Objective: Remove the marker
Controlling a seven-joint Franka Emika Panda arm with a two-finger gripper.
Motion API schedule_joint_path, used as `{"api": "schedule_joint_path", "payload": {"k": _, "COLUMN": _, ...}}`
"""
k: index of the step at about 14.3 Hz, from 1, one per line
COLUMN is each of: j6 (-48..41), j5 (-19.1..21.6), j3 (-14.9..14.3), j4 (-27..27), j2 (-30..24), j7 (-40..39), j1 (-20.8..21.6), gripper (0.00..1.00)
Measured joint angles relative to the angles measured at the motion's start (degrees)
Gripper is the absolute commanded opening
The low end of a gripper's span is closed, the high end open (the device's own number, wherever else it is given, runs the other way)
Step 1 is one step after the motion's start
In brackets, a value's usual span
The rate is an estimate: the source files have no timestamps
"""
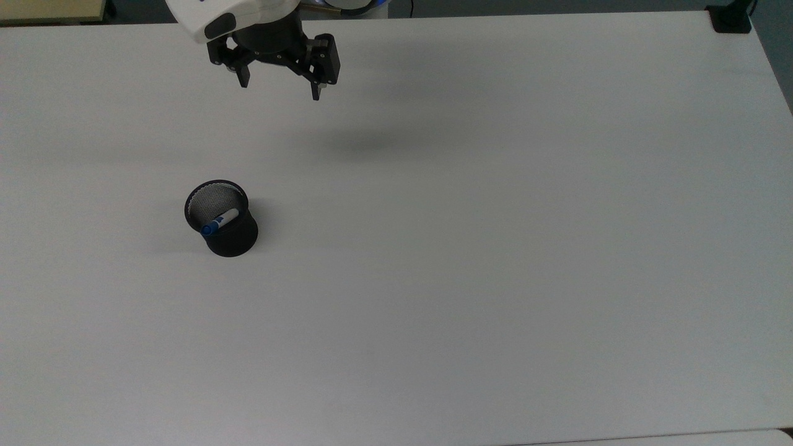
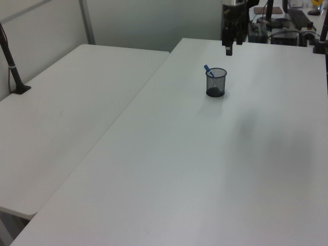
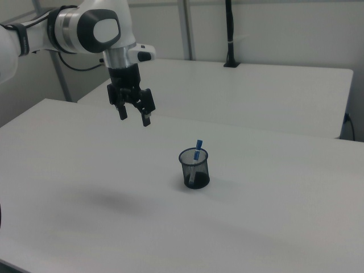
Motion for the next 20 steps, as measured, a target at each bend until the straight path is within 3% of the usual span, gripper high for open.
{"api": "schedule_joint_path", "payload": {"k": 8, "j6": 2.6, "j5": 0.0, "j3": -0.1, "j4": 0.0, "j2": 0.2, "j7": -2.0, "j1": -1.2, "gripper": 0.99}}
{"api": "schedule_joint_path", "payload": {"k": 11, "j6": 7.5, "j5": 0.0, "j3": -0.2, "j4": 0.0, "j2": 1.6, "j7": -4.6, "j1": -2.8, "gripper": 0.96}}
{"api": "schedule_joint_path", "payload": {"k": 20, "j6": 24.0, "j5": 0.0, "j3": -2.2, "j4": 0.1, "j2": 10.0, "j7": -5.4, "j1": -5.7, "gripper": 0.71}}
